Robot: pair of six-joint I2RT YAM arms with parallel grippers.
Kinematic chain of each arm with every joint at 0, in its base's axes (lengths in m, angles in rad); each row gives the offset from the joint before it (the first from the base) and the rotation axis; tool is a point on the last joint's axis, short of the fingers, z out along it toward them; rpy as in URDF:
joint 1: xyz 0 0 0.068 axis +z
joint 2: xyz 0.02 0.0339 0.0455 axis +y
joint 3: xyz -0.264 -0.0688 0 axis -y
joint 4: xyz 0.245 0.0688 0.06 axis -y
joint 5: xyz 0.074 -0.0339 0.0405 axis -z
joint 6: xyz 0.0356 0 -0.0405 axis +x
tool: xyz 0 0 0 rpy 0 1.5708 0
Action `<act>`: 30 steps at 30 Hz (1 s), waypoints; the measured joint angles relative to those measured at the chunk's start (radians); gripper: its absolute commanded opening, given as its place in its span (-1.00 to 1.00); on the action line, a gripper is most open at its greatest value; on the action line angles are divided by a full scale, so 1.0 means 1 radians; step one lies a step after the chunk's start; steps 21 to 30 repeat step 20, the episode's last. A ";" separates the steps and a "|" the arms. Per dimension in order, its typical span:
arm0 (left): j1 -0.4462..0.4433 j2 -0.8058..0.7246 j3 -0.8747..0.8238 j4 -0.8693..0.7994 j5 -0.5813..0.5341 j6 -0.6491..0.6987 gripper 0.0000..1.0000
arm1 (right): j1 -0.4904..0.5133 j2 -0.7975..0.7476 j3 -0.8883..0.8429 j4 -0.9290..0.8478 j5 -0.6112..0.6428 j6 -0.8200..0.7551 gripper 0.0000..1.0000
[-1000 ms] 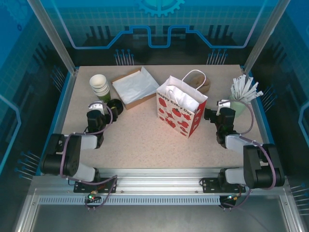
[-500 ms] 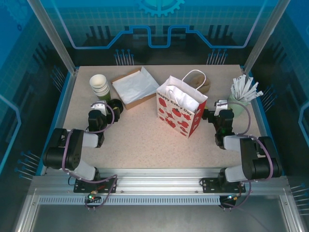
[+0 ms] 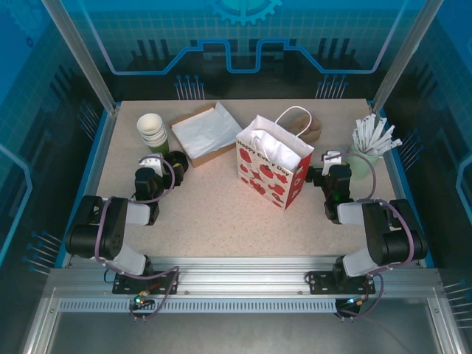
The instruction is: Pack the takeout coffee
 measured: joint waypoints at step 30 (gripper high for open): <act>0.000 0.000 0.000 0.000 0.000 0.000 0.98 | 0.000 0.000 0.000 0.000 0.018 -0.004 1.00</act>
